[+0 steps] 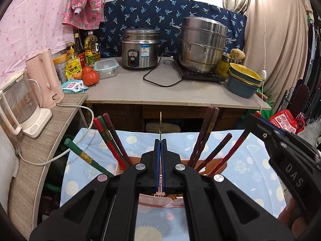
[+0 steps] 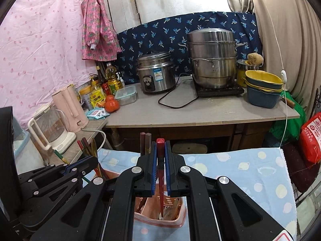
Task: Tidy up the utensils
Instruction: 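Lower the gold spoon into the pink basket while the right tool lowers the red chopstick in, then open the left tool to release the spoon while the right tool releases the chopstick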
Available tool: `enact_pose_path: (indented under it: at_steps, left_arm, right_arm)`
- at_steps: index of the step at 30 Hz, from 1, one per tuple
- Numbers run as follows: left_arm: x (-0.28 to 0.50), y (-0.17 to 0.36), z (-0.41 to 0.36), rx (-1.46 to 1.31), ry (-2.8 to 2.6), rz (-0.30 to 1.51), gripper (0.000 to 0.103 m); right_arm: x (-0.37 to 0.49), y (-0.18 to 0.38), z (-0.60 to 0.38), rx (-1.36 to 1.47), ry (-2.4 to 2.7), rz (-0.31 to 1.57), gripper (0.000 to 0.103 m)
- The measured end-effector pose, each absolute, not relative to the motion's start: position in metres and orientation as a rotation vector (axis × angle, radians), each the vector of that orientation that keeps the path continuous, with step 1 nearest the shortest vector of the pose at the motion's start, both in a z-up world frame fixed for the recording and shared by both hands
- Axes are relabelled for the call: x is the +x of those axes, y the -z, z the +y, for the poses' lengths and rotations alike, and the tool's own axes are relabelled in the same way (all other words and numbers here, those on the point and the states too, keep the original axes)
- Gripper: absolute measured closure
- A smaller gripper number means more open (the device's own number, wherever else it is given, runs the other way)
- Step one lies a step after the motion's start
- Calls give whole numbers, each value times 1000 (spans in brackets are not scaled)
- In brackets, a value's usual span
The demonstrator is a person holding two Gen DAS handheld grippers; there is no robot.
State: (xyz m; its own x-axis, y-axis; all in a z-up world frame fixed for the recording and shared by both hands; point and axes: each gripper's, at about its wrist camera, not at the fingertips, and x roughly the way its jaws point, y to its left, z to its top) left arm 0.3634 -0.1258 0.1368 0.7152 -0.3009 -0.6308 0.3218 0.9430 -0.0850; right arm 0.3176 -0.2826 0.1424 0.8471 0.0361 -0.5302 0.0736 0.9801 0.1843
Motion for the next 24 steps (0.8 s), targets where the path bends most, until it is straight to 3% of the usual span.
enact_pose_path:
  at_steps: [4, 8, 9, 12, 24]
  left_arm:
    - [365, -134, -126, 26, 325, 688, 100]
    - [367, -132, -123, 16, 290, 678, 68]
    - [366, -131, -122, 14, 285, 676, 66]
    - [364, -130, -120, 9, 287, 681, 66]
    - [339, -133, -114, 6, 295, 672, 66]
  right_arm:
    - [321, -137, -278, 186, 14, 574, 92]
    - [315, -136, -277, 182, 26, 558, 85]
    - [314, -135, -276, 181, 26, 559, 83]
    - [308, -134, -277, 179, 33, 555, 77]
    - [281, -135, -279, 182, 38, 561, 76]
